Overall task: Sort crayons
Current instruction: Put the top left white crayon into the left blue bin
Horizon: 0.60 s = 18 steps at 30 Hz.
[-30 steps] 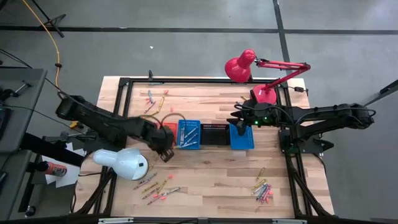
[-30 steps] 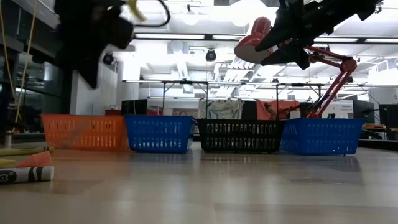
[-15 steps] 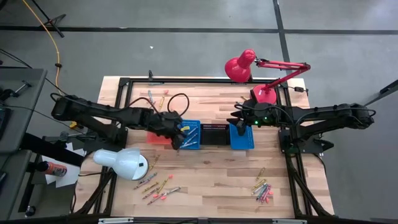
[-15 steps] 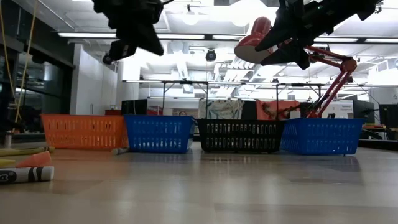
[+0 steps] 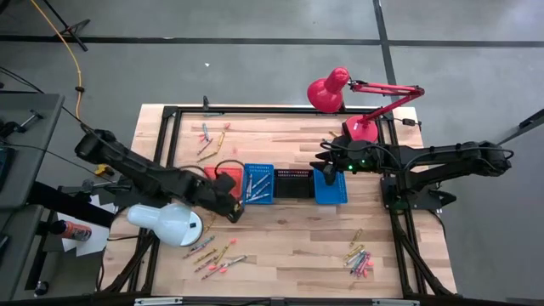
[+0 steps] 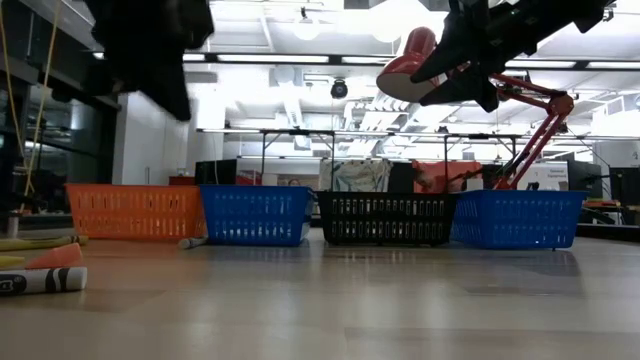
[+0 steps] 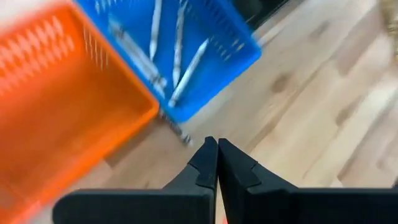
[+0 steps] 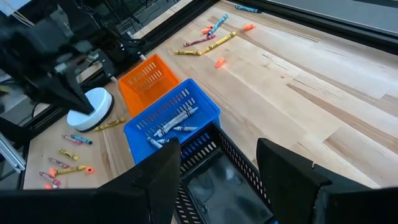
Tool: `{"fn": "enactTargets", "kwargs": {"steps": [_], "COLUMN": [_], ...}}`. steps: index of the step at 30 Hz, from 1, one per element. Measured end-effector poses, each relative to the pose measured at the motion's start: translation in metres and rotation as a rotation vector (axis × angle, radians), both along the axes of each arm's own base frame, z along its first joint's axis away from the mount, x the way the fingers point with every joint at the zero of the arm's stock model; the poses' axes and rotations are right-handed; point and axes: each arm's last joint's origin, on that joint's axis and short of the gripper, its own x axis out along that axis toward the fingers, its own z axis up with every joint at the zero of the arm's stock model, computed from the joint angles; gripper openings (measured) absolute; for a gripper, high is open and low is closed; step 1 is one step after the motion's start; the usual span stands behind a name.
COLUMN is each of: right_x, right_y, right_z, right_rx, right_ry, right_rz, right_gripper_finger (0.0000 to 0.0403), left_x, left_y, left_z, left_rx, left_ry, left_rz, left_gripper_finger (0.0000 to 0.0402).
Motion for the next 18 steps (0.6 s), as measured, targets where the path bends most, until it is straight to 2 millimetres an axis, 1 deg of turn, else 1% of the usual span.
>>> {"fn": "enactTargets", "kwargs": {"steps": [2, 7, 11, 18], "right_x": [0.0, -0.002, -0.004, -0.005], "right_y": [0.0, 0.0, 0.0, 0.0], "right_z": [-0.001, -0.004, -0.006, -0.008], "right_rx": [-0.001, 0.0, 0.002, -0.004], "right_ry": [0.007, 0.044, 0.075, 0.096], "right_rz": [0.001, 0.001, 0.001, 0.005], "right_gripper_finger": [0.0204, 0.0204, 0.0204, 0.0204], "left_x": [0.006, 0.02, 0.025, 0.028], "left_y": [-0.003, -0.003, -0.002, 0.0], "left_z": [-0.013, -0.043, -0.053, -0.059], "left_rx": [-0.038, -0.109, -0.142, -0.166], "left_ry": [0.06, 0.184, 0.214, 0.219], "left_rz": [0.022, 0.076, 0.16, 0.242], "left_gripper_finger": [0.0, 0.0001, 0.0001, 0.0007]}}
